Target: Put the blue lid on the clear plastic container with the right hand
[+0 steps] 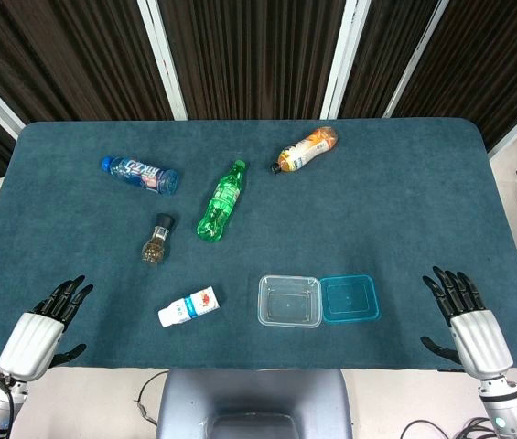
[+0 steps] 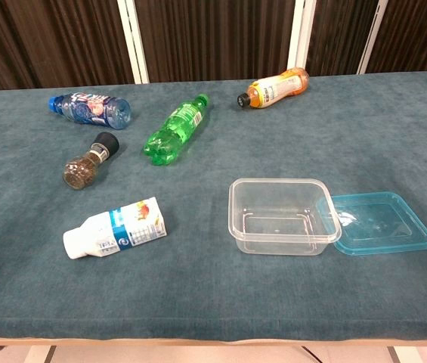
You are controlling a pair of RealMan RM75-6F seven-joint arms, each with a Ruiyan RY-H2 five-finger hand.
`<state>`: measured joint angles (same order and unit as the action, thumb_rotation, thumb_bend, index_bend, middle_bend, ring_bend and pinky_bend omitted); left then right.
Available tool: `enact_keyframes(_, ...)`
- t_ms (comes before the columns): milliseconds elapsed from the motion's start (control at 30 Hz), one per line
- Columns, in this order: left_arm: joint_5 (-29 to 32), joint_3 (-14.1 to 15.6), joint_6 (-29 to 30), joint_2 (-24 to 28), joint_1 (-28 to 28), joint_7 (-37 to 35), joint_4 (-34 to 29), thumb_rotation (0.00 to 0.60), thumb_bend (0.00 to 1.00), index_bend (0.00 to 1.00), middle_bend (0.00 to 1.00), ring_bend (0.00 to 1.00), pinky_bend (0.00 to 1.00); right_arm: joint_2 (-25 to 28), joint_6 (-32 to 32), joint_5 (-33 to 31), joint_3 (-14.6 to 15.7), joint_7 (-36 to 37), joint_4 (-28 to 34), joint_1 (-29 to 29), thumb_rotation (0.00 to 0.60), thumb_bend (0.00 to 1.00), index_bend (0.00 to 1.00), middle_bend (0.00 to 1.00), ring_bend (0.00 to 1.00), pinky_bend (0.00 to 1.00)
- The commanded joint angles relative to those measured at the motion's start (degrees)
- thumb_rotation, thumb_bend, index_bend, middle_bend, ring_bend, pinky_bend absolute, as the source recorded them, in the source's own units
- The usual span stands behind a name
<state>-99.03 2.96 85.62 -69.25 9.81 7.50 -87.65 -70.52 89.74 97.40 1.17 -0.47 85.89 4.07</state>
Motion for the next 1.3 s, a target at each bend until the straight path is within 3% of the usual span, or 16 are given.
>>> enact_keyframes(33,-0.05,0.06,-0.12,0.00,0.05,-0.02,-0.08,0.600,0.34,0.03,0.00,0.08,0.43,0.16,0.05,0.23,0.15,0.23,0.07,0.00,0.600,0.20,0.09,0.08,0.02,0.06)
enact_keyframes(367,-0.02,0.32,-0.80,0.22,0.18,0.40,-0.49,0.600,0.34,0.03,0.00,0.08,0.43,2.29,-4.22,-0.72,0.96,0.88,1.90,1.39,0.600,0.20,0.09,0.08,0.02,0.06)
enact_keyframes(800,1.17,0.30,-2.29,0.50,0.35,1.51,-1.35,0.600,0.34,0.03,0.00,0.08,0.43,6.28,-27.25,-9.97,-1.62,-2.90,7.06,13.06,0.600,0.20,0.08,0.08,0.06,0.10)
enact_keyframes(1300,2.00,0.52,-3.65,0.94,0.53,2.25,-2.25,0.600,0.34,0.07,0.01,0.09,0.43,3.80,-39.25,-19.39,-3.97,-7.79,8.25,20.29,0.600,0.20,0.09,0.12,0.10,0.10)
